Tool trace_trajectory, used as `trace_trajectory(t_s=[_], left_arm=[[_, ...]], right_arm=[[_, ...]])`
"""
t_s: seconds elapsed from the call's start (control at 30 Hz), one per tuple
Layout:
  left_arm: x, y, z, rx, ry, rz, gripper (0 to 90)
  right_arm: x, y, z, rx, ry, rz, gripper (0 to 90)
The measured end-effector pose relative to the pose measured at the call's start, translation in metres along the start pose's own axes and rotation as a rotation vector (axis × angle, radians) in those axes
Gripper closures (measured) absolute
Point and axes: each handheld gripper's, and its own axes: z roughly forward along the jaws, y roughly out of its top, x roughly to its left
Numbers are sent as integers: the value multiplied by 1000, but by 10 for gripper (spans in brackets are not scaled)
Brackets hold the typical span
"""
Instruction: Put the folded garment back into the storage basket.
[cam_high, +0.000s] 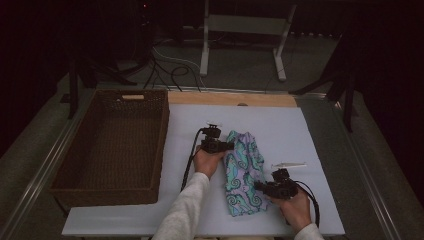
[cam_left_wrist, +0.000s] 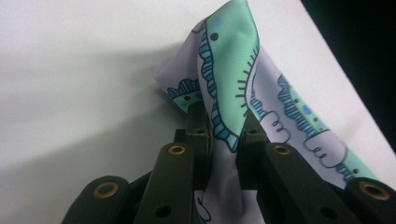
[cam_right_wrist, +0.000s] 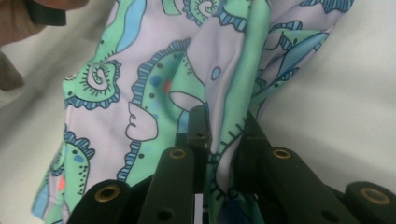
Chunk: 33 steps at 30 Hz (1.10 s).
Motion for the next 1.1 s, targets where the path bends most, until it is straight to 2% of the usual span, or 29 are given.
trace_trajectory(t_s=[0.37, 0.5, 0.63, 1.1], left_arm=[[7, 8, -22, -41, -5, -26, 803], [9, 12, -31, -55, -8, -32, 803], [8, 17, -40, -72, -5, -29, 803], [-3, 34, -63, -103, 2, 12, 802]], right_arm=[[1, 11, -5, -65, 107, 57, 800], [1, 16, -9, -92, 138, 63, 801], [2, 21, -11, -117, 150, 63, 801], [7, 34, -16, -146, 168, 45, 801]])
